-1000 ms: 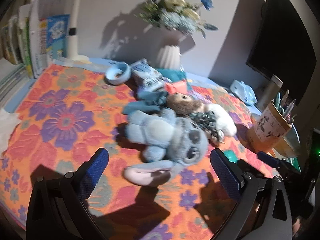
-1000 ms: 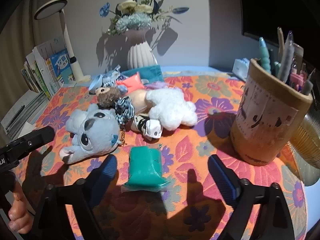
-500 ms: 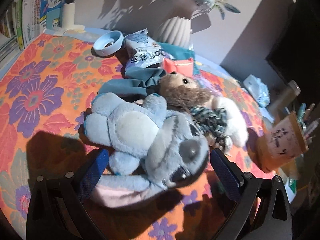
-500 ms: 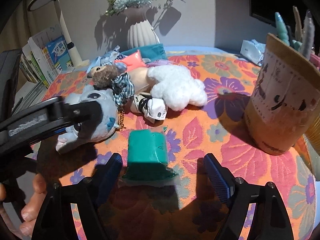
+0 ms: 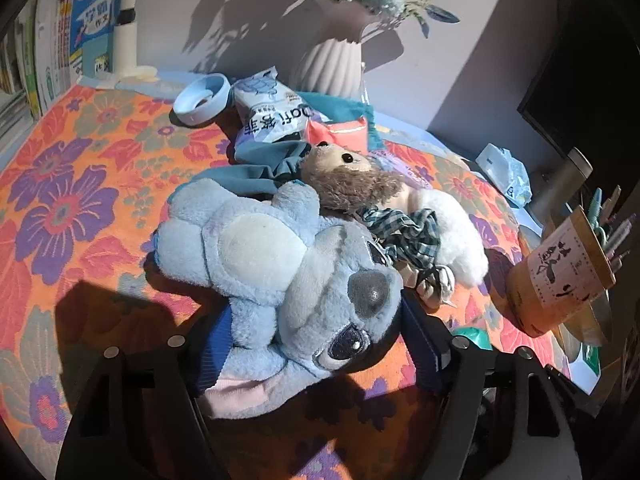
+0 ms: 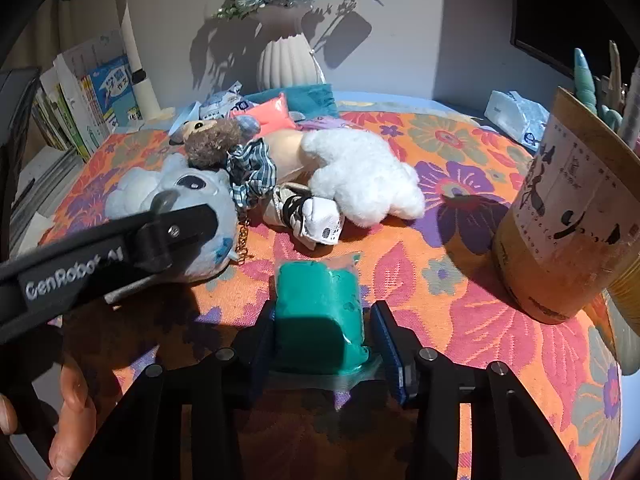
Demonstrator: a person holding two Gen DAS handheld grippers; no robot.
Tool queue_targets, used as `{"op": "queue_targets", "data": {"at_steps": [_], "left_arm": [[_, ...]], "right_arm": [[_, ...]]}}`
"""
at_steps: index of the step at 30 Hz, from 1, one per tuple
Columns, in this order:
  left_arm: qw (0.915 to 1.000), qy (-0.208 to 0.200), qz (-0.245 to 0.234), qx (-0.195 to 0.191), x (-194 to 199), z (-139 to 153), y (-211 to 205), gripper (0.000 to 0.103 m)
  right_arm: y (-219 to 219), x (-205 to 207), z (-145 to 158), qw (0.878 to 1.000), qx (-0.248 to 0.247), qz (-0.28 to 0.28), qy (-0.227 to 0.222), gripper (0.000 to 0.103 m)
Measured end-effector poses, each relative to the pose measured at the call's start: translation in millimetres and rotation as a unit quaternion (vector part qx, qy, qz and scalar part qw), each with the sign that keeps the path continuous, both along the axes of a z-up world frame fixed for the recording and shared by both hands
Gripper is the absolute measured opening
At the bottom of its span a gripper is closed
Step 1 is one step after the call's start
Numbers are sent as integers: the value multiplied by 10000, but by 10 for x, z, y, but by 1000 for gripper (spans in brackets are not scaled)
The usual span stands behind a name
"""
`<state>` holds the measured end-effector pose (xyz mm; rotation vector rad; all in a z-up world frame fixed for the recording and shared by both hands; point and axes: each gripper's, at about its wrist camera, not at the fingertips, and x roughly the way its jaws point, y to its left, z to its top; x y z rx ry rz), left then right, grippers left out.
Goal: Organize soft objects
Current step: 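Grasp the blue plush with the left tool while the right tool grasps the teal packet, then carry both items to the gold glass plate and open both tools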
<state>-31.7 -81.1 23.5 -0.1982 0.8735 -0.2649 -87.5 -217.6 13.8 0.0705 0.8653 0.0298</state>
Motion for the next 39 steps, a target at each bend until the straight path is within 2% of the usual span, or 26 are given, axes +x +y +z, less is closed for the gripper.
{"op": "queue_targets", "data": {"at_steps": [11,15,20,23,29,35,39], "left_arm": [[9967,-668,-450,-28,-434,302,-93,74],[9924,-934,-794,-133,-629,457,-319,74],[9852,-1059,-1298,-358,-847,592,-683,74],[9765,-1068,-1794,-536,-1011,650,-1011,74],[9535,-1069,-2744,-638,-1248,765,-1741,74],[9333,-1050,-3359,-717,-1274,907,-2458,74],[9260,-1055,-3578,-588,-1239,938,-2890,74]], "right_arm": [[-223,-253,302,9979,151,-390,-484,43],[-397,-461,444,9956,157,-663,-646,43],[-777,-768,614,9895,-18,-1237,-742,43],[-1150,-991,709,9816,-10,-1745,-770,43],[-1879,-1320,887,9610,70,-2594,-955,43],[-2550,-1512,965,9418,224,-3186,-1049,43],[-3031,-1489,946,9314,500,-3449,-1051,43]]}}
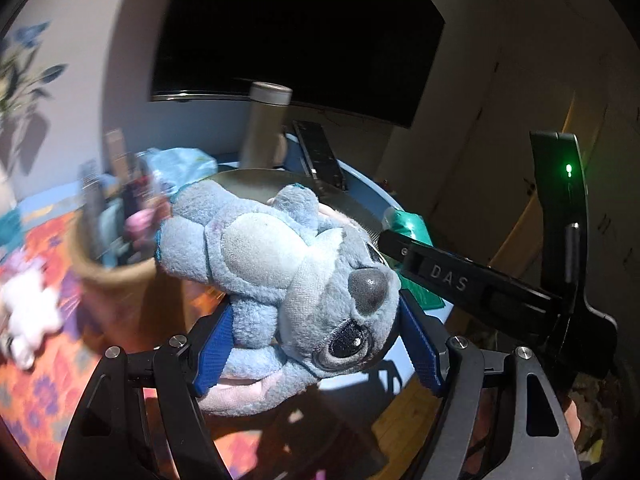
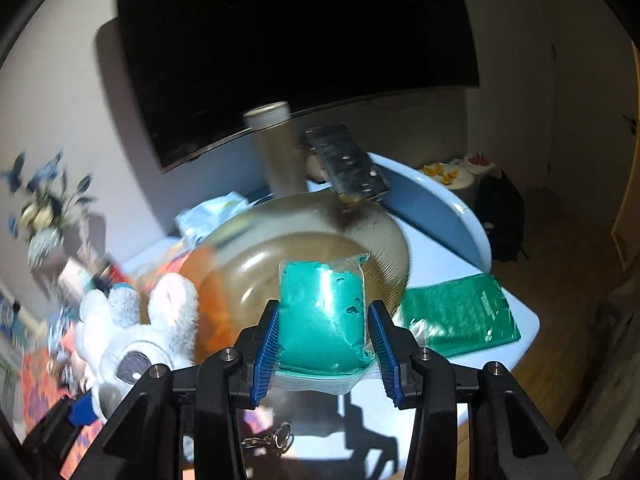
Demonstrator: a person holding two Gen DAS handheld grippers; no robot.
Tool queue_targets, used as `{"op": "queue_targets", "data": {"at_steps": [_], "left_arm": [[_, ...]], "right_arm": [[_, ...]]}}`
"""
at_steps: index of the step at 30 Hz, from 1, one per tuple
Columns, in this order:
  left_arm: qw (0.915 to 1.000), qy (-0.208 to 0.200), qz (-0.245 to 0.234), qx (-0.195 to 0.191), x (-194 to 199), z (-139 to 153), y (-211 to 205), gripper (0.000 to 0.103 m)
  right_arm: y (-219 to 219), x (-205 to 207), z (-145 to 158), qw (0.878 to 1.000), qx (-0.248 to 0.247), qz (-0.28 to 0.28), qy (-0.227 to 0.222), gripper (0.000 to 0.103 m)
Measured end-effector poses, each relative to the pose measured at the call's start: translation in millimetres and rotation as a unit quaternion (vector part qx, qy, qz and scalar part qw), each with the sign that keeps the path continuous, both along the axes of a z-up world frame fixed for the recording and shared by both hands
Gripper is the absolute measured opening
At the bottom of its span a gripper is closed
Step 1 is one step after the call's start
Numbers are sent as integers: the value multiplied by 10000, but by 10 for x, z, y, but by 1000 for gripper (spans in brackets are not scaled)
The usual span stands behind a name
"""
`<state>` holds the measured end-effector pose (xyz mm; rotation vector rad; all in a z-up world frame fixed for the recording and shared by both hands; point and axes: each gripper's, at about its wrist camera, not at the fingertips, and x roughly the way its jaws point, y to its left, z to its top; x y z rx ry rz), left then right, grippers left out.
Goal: Organize soft objects
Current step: 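Carry both items to the gold glass plate and open both tools, then move both open tools back over the soft items on the table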
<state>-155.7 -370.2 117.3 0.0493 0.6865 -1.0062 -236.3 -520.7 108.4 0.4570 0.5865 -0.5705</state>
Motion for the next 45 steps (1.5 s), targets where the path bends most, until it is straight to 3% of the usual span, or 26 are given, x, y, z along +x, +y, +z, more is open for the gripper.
{"op": "queue_targets", "data": {"at_steps": [9,10,12,15,21,29,35,39,45], "left_arm": [[9986,-327,30,418,248,-35,-589,76],[9983,-352,57,460,271,-48,-608,78],[9977,-457,120,491,310,-62,-653,78],[9974,-491,132,513,339,-76,-689,87],[9978,-545,6,384,260,-25,-627,88],[9980,-574,177,172,26,187,-171,88],[9955,-664,665,115,-67,395,406,88],[9894,-782,1211,147,-59,500,919,88],[9710,-814,2232,272,108,551,1770,88]], "right_arm": [[-593,438,-80,9989,452,102,-54,44],[-623,491,-84,9987,473,158,-46,46],[-658,578,-98,9988,457,195,24,59],[-678,586,-105,9992,371,132,34,61],[-714,404,-160,9979,646,33,-86,61],[-351,153,36,9988,450,78,-201,61],[217,36,353,9983,-29,344,-471,61],[653,66,531,9946,-199,777,-663,61],[1487,278,637,9819,-405,1707,-715,61]]}}
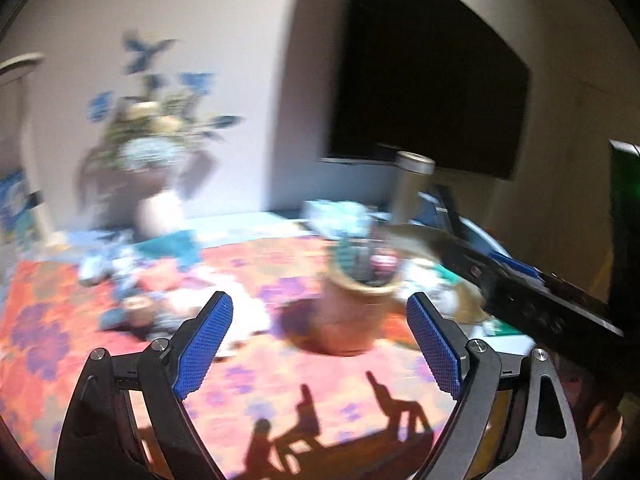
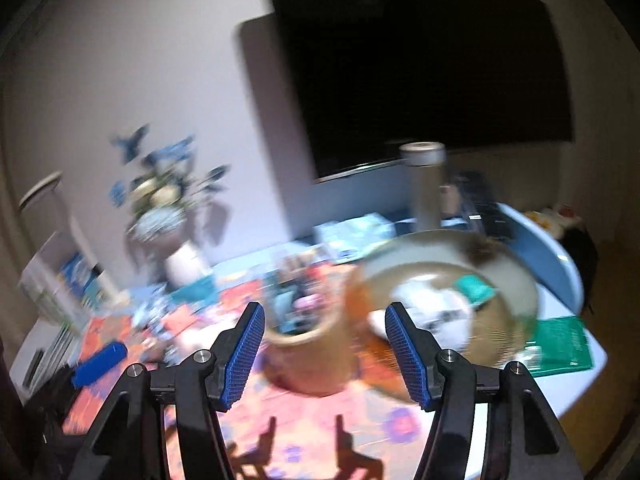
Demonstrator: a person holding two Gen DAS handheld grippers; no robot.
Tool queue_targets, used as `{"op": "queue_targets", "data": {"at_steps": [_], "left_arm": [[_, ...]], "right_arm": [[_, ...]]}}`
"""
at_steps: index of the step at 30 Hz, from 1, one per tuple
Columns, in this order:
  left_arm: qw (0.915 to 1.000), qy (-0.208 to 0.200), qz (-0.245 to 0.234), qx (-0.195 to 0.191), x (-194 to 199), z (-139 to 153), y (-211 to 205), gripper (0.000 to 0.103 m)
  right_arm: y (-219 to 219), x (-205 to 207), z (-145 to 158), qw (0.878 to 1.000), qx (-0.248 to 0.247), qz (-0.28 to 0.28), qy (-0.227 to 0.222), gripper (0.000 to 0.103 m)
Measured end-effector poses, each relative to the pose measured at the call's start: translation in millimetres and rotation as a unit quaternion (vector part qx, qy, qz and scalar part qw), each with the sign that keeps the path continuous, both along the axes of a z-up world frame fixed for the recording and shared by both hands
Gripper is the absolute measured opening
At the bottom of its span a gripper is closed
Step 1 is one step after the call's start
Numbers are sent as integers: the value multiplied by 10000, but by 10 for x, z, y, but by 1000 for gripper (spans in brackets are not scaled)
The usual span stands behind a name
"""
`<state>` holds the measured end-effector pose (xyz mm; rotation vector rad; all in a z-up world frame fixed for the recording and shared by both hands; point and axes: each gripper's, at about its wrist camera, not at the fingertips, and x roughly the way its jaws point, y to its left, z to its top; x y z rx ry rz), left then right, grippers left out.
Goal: Organize soft objects
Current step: 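Move both open tools back over the soft items on the table, then grasp the brown teddy bear with the left tool while the right tool grasps the white fluffy plush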
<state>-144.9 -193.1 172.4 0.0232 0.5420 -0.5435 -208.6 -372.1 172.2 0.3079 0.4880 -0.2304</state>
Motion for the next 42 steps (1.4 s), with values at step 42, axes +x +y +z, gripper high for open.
{"op": "queue_targets", "data": {"at_steps": [42], "left_arm": [[9846,1582,731,-96,1908,-1320,1012,66]], "right_arm": [[1175,2099,-1479,9798,7,1062,1693,75]]}}
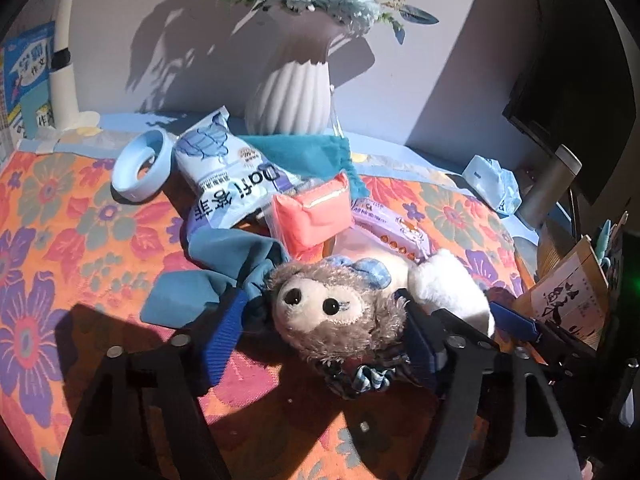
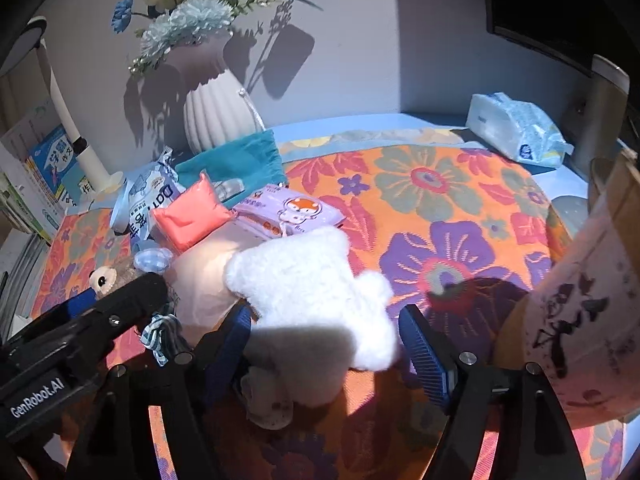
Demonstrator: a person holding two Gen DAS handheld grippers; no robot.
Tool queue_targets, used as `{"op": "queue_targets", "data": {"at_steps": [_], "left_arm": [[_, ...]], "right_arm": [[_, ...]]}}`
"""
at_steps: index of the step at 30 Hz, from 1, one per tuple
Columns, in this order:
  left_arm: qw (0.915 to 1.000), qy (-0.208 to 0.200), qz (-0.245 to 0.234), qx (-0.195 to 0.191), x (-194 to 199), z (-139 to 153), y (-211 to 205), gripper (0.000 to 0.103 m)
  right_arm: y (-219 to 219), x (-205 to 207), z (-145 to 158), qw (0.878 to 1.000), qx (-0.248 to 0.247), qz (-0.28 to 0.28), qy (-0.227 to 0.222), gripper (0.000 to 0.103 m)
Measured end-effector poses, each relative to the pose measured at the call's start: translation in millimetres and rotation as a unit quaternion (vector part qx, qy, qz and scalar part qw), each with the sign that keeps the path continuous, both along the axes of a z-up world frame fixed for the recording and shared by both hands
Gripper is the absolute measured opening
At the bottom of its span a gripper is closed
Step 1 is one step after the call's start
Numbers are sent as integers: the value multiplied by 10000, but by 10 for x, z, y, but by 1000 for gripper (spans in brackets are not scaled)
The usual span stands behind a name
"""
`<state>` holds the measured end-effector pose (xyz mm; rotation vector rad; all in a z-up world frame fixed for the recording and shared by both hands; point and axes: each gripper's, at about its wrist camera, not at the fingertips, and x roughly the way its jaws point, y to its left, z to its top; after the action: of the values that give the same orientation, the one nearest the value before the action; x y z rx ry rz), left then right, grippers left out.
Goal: Organize soft objects
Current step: 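Grasp the brown teddy bear with the left tool while the right tool grasps the white fluffy plush, then carry both plushes to the gold glass plate and open both tools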
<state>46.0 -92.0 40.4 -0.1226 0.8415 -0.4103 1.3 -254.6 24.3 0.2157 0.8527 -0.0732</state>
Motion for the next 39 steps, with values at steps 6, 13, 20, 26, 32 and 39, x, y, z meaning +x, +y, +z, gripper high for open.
{"op": "queue_targets", "data": {"at_steps": [6,13,20,26,32,39], "left_arm": [[10000,1,2,-77,3,-30,23,41],[9986,-442,52,-294,-178,153,153,37],[9932,-944,119,-667,-464,488,402,37],[9919,-1007,182,-750,-603,610,515,37],[9932,-1047,149,-483,-839,602,443,37],[9945,-1004,-164,-232,-1155,518,188,37]], "right_arm": [[18,57,-57,9999,-39,28,135,64],[25,-49,32,9997,-142,-60,-169,56],[39,-270,277,9976,-93,-79,-684,56],[121,-439,443,9963,-134,-2,-853,56],[211,-663,470,9965,-112,82,-825,56],[162,-952,350,9989,43,-22,-469,56]]}}
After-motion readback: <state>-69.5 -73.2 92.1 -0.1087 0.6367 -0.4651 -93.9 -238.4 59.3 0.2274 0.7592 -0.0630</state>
